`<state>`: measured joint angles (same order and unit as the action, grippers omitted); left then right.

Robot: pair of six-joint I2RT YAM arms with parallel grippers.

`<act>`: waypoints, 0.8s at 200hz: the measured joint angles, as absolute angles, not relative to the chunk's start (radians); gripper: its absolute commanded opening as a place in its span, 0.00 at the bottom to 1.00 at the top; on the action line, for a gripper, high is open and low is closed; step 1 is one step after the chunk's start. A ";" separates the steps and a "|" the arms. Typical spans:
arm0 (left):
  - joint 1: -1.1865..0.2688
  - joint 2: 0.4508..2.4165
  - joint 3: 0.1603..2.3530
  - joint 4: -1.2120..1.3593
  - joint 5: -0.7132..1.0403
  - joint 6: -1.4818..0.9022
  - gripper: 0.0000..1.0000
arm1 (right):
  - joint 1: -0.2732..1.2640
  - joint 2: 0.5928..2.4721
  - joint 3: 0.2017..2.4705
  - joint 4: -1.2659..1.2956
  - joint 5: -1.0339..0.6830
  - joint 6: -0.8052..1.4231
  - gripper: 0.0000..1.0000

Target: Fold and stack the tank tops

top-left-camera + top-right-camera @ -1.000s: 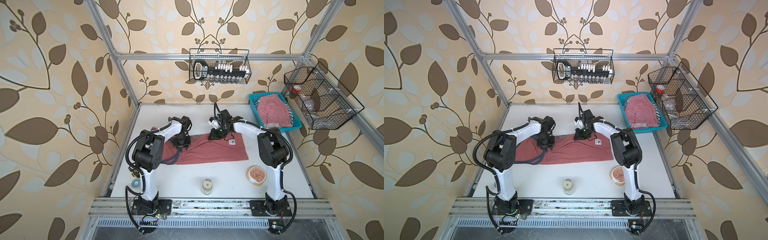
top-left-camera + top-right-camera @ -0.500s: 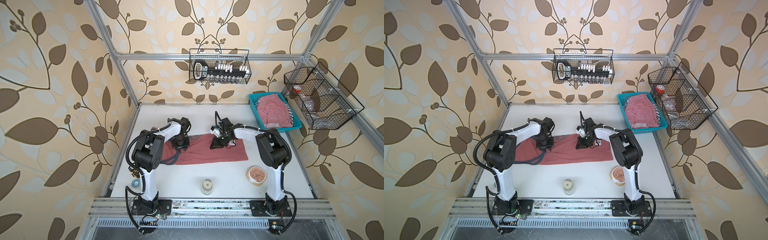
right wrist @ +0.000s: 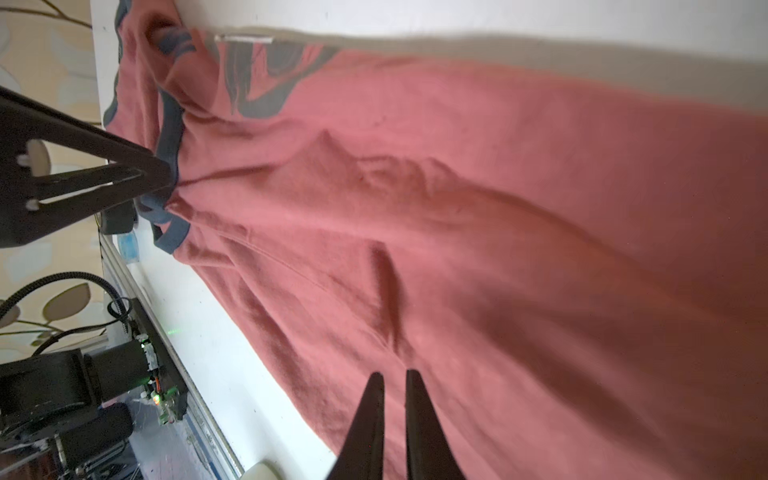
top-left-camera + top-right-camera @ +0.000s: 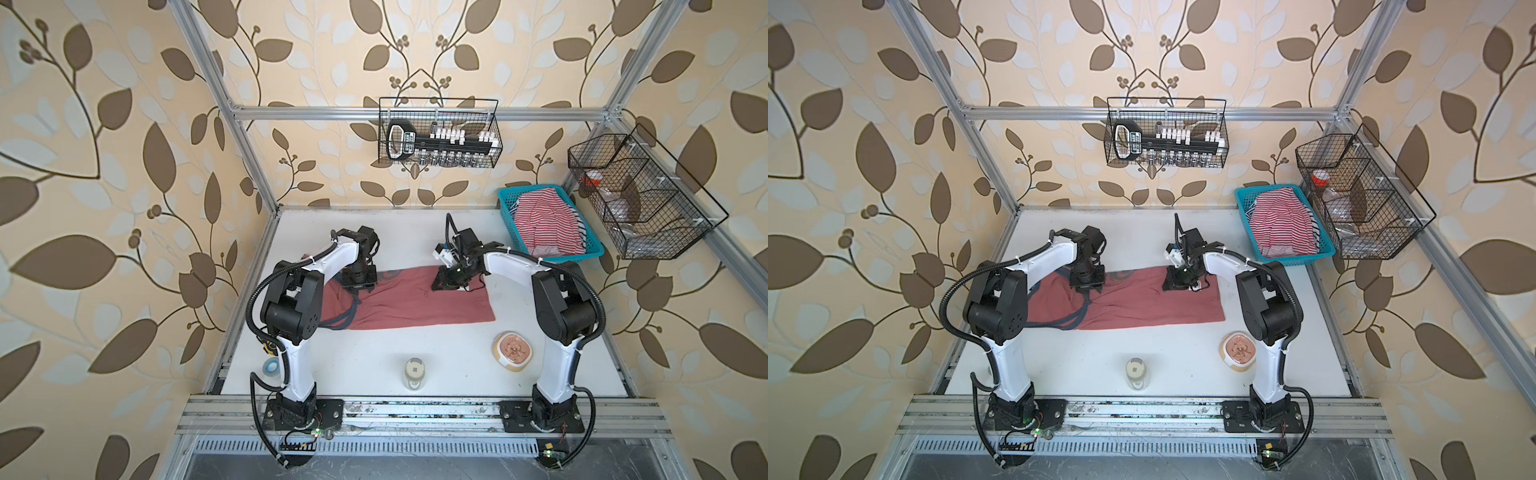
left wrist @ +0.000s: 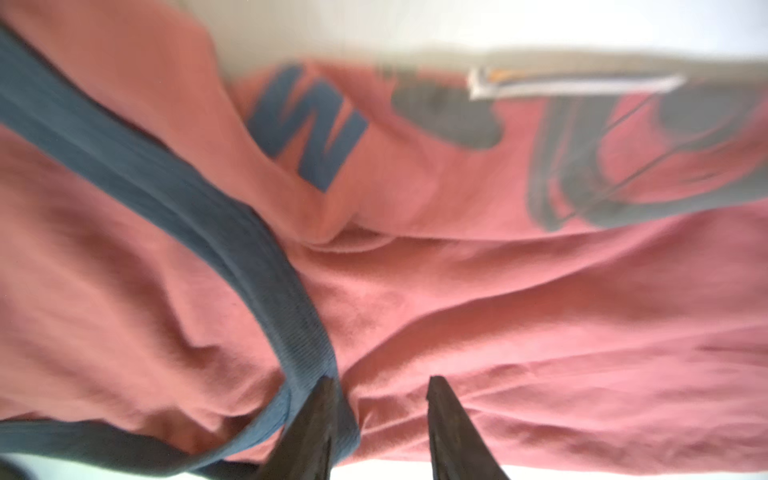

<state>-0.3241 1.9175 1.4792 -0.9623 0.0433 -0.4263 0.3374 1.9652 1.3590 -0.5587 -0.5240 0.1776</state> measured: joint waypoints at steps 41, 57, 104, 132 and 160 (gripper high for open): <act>-0.299 1.948 1.546 -0.976 0.015 -0.424 0.35 | 0.292 1.993 1.426 -0.596 -0.463 0.146 0.13; -0.285 2.007 1.565 -0.975 0.013 -0.425 0.33 | 0.283 2.014 1.436 -0.611 -0.419 0.136 0.11; -0.253 2.163 1.663 -0.995 -0.015 -0.427 0.29 | 0.268 2.049 1.431 -0.651 -0.331 0.115 0.08; -0.244 2.250 1.802 -1.073 -0.030 -0.424 0.28 | 0.266 2.042 1.396 -0.640 -0.307 0.114 0.07; -0.236 2.379 2.030 -1.156 -0.039 -0.414 0.27 | 0.266 2.004 1.335 -0.611 -0.303 0.119 0.05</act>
<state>-0.2359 2.3795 2.0304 -1.1561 -0.0395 -0.4141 0.2657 2.0041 1.3350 -0.6106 -0.3027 0.1188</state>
